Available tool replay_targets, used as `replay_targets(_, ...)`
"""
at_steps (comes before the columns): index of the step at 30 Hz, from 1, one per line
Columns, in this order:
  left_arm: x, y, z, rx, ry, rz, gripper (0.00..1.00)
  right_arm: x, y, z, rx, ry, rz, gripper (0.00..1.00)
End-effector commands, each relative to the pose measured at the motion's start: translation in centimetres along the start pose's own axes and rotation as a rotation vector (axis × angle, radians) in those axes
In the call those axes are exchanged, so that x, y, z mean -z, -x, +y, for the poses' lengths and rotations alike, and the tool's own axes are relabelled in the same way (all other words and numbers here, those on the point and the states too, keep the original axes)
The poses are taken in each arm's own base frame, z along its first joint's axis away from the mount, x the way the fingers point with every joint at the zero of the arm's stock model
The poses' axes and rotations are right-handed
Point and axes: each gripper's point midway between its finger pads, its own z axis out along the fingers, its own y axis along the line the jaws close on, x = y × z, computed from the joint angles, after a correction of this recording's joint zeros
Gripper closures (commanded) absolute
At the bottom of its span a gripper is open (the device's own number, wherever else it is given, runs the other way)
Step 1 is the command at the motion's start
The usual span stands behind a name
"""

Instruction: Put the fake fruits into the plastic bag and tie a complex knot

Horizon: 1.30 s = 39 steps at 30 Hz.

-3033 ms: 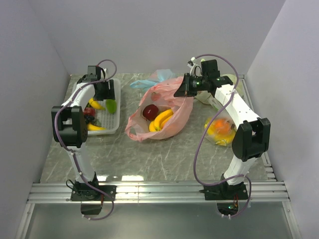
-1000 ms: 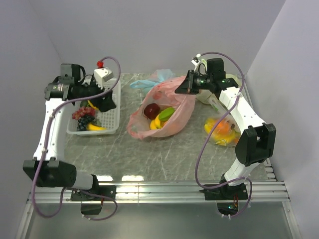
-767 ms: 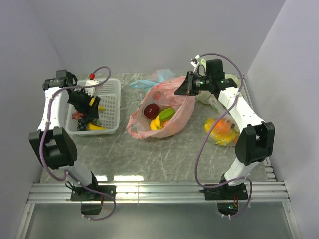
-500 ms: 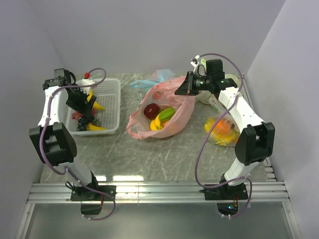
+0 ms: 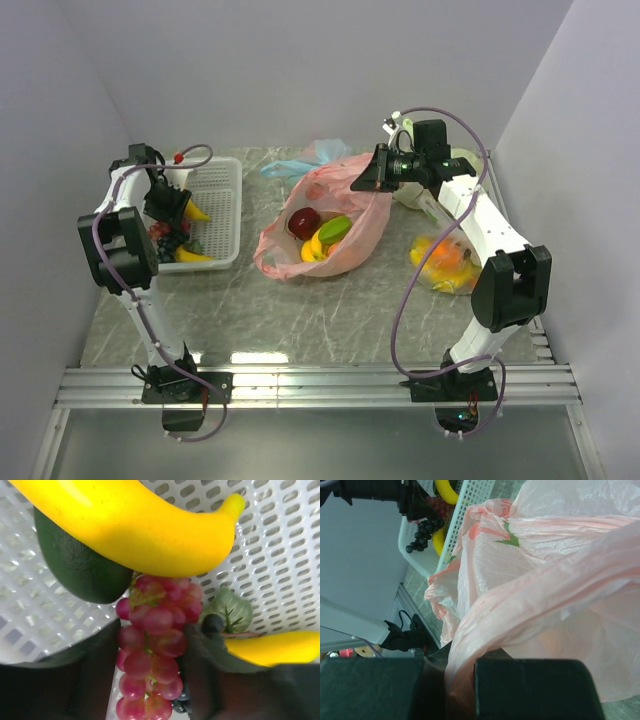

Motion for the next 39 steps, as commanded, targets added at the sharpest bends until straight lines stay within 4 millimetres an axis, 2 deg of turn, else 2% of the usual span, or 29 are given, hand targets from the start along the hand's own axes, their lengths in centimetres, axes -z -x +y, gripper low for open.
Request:
replay_targets(1, 1.5, 2.2, 0.3, 0.034, 0.009, -0.076, 0.5, 0.5, 0.4, 0.1, 0.03, -0.006, -0.022, 1.0)
replay_targets(2, 1.7, 2.3, 0.1, 0.034, 0.001, -0.079, 0.55, 0.6, 0.3, 0.1, 0.029, -0.007, -0.021, 1.0)
replay_targets(3, 1.9, 2.2, -0.3, 0.035, -0.015, -0.077, 0.65, 0.6, 0.3, 0.2, 0.031, -0.005, -0.021, 1.0)
replay_targets(6, 3.1, 2.3, -0.7, 0.037, -0.029, -0.076, 0.81, 0.5, 0.3, 0.0, 0.029, -0.008, -0.018, 1.0)
replay_targets(7, 3.7, 2.5, -0.9, 0.039, -0.036, -0.086, 0.83, 0.5, 0.3, 0.0, 0.029, -0.007, -0.017, 1.0)
replay_targets(8, 5.0, 3.2, -0.6, 0.04, -0.019, -0.114, 0.85, 0.5, 0.4, 0.0, 0.029, -0.006, -0.017, 1.0)
replay_targets(9, 5.8, 3.5, -0.7, 0.036, -0.018, -0.128, 0.92, 0.4, 0.4, 0.0, 0.029, -0.005, -0.017, 1.0)
replay_targets(12, 9.3, 5.1, -0.9, 0.027, -0.004, -0.203, 1.0, 0.4, 0.4, 0.0, 0.026, -0.002, -0.015, 1.0)
replay_targets(14, 11.5, 5.9, -1.7, 0.004, -0.024, -0.255, 1.0, 0.3, 0.3, 0.0, 0.022, 0.001, -0.012, 1.0)
replay_targets(19, 13.6, 6.2, -2.8, -0.022, -0.047, -0.294, 1.0, 0.2, 0.5, 0.1, 0.023, 0.007, -0.01, 1.0)
replay_targets(22, 16.7, 8.0, -5.0, -0.059, -0.136, -0.403, 1.0, 0.1, 0.8, 0.2, 0.027, 0.01, -0.013, 1.0)
replay_targets(23, 18.5, 9.0, -5.7, -0.085, -0.152, -0.457, 1.0, 0.1, 0.9, 0.2, 0.028, 0.01, -0.016, 1.0)
replay_targets(24, 19.3, 9.7, -7.5, -0.11, -0.2, -0.481, 1.0, 0.1, 1.0, 0.2, 0.029, 0.012, -0.017, 1.0)
replay_targets(26, 21.3, 11.0, -9.5, -0.158, -0.228, -0.532, 1.0, 0.1, 1.2, 0.5, 0.038, 0.018, -0.021, 1.0)
replay_targets(27, 22.0, 12.0, -11.6, -0.201, -0.261, -0.557, 1.0, 0.0, 1.3, 0.4, 0.038, 0.017, -0.02, 1.0)
replay_targets(29, 23.6, 13.3, -14.5, -0.232, -0.305, -0.613, 1.0, 0.1, 1.7, 0.6, 0.04, 0.019, -0.022, 1.0)
replay_targets(32, 25.1, 15.2, -20.5, -0.334, -0.419, -0.683, 1.0, 0.2, 2.1, 0.9, 0.047, 0.023, -0.025, 1.0)
replay_targets(33, 25.3, 15.6, -23.2, -0.375, -0.465, -0.695, 1.0, 0.3, 2.1, 1.0, 0.05, 0.025, -0.025, 1.0)
replay_targets(34, 25.6, 16.6, -24.5, -0.383, -0.491, -0.73, 1.0, 0.4, 2.1, 1.1, 0.048, 0.026, -0.026, 1.0)
replay_targets(35, 24.5, 16.6, -26.1, -0.391, -0.535, -0.714, 1.0, 0.4, 2.3, 1.2, 0.047, 0.029, -0.03, 1.0)
replay_targets(36, 24.2, 16.8, -29.0, -0.434, -0.582, -0.71, 1.0, 0.4, 2.5, 1.4, 0.052, 0.033, -0.035, 1.0)
replay_targets(38, 22.6, 18.0, -31.6, -0.47, -0.627, -0.711, 1.0, 0.6, 2.8, 1.6, 0.049, 0.036, -0.042, 1.0)
replay_targets(39, 22.0, 18.6, -33.8, -0.501, -0.652, -0.715, 1.0, 0.6, 3.0, 1.8, 0.054, 0.041, -0.049, 1.0)
